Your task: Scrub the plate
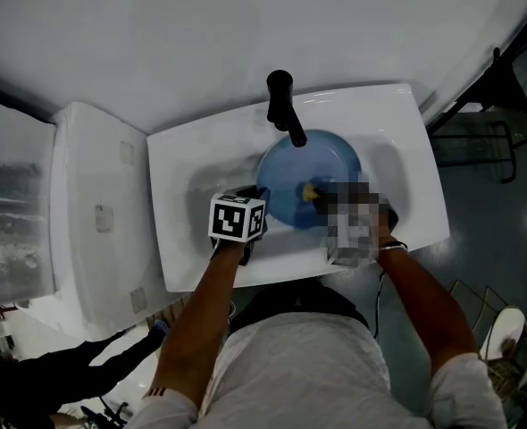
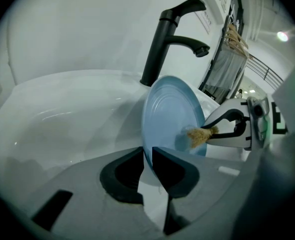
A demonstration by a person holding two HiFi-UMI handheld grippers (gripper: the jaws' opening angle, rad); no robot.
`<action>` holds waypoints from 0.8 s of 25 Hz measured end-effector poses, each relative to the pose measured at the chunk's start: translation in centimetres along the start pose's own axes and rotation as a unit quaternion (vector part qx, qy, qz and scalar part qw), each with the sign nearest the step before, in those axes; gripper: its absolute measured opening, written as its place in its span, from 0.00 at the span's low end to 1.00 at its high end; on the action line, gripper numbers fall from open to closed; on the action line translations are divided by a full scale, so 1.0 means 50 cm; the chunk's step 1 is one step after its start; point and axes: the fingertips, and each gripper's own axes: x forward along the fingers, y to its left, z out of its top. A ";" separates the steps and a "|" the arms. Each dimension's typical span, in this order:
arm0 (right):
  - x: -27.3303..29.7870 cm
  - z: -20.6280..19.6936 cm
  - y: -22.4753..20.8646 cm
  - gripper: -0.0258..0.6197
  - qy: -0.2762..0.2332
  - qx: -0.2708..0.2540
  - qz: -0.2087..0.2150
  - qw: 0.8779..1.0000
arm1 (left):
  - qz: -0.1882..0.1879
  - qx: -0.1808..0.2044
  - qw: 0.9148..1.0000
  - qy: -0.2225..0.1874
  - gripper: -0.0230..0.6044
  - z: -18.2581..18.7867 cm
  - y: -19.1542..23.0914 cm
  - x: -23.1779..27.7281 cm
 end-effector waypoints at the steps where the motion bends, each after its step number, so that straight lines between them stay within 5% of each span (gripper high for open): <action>1: 0.006 0.018 0.009 0.14 -0.008 -0.007 0.007 1.000 | 0.000 0.000 1.000 0.000 0.14 0.000 0.000 0.000; 9: 0.069 0.098 0.081 0.14 -0.016 -0.058 0.059 0.996 | 0.000 -0.002 1.000 0.000 0.14 0.000 0.000 0.000; 20: 0.066 0.027 0.087 0.14 0.033 -0.062 0.102 0.992 | 0.000 0.000 1.000 0.002 0.14 -0.001 0.004 0.001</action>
